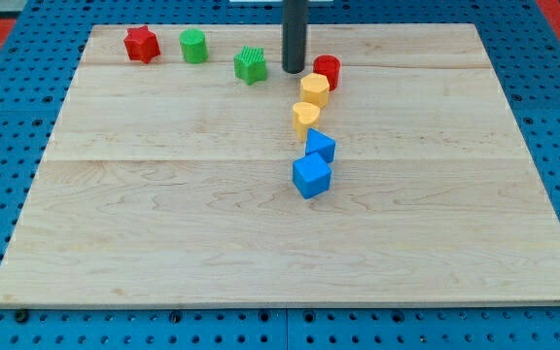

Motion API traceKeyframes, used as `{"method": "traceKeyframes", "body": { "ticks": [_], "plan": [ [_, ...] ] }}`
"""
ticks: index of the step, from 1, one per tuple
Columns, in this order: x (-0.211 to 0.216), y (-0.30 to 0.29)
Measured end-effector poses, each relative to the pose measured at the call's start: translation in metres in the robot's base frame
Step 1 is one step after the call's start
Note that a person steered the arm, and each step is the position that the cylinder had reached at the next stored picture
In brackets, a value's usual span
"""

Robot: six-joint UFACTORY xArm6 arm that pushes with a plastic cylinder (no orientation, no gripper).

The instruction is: Push the yellow hexagon and red circle towards green blocks

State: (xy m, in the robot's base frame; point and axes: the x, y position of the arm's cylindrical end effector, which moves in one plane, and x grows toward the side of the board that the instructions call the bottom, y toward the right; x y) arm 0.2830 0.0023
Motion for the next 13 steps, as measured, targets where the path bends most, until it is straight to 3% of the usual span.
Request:
{"method": "traceKeyframes", "body": {
  "ticks": [2, 3, 5, 6, 7, 8, 10, 12, 13],
  "plan": [
    [-0.012, -0.128],
    [-0.009, -0.124],
    [-0.038, 0.053],
    [-0.059, 0.086],
    [0.003, 0.112],
    [0.021, 0.077],
    [-0.02, -0.082],
    [-0.01, 0.042],
    [0.044, 0.115]
  ]
}}
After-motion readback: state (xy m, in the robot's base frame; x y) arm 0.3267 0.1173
